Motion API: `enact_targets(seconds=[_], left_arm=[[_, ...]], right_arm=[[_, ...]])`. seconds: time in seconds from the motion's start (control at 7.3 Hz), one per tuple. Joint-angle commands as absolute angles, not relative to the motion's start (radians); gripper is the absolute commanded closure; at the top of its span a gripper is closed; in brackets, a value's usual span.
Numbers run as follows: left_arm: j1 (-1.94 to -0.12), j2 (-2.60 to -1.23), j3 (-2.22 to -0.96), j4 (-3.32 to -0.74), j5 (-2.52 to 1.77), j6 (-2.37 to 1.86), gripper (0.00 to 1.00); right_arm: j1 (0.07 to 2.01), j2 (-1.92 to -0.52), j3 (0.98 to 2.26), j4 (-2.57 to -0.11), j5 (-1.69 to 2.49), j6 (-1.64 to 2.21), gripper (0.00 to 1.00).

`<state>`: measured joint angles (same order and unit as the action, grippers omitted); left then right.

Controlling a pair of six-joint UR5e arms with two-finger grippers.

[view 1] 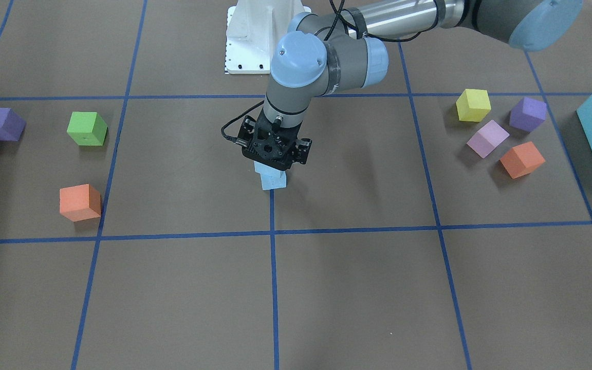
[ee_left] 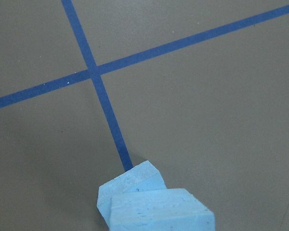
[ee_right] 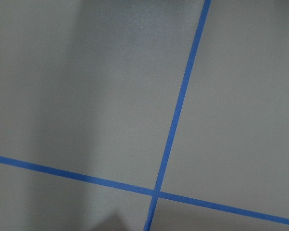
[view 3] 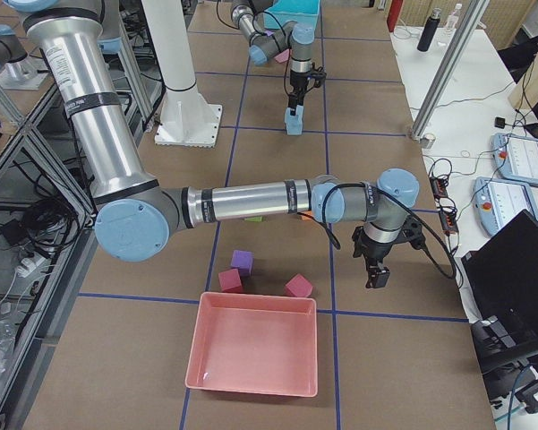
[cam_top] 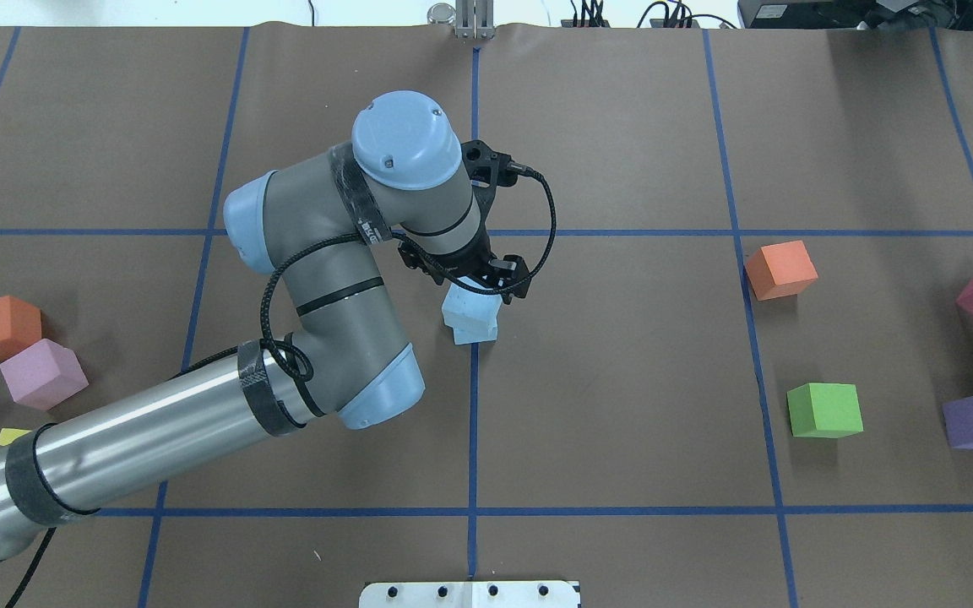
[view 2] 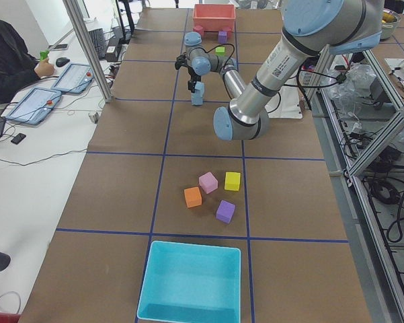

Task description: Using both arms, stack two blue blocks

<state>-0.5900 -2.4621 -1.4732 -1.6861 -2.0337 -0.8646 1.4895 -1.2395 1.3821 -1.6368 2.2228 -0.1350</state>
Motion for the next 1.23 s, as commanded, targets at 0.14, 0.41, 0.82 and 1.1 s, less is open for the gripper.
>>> enact_targets(seconds=[0.14,0.41,0.82,1.1], left_arm=[[-0.804,-2.424,-1.517,-1.683,-2.150,-0.787,0.03],[-1.048,-2.312,-1.514,-1.683,-2.268,-0.616,0.03],[-1.294,-2.180,-1.482,-1.689,-2.345,-0.476,0.03],[-1.426,-2.104,-1.451,-1.684,-2.407,-0.355,0.03]], right_arm=[[1.489,-1.239,1.381,-1.638,2.221,-0.135,0.00],[1.489,-1.236,1.368,-1.637,2.223,-0.135,0.00],[1.486,-1.223,1.368,-1.637,2.223,-0.132,0.00],[1.483,-1.215,1.368,-1.638,2.221,-0.126,0.00]])
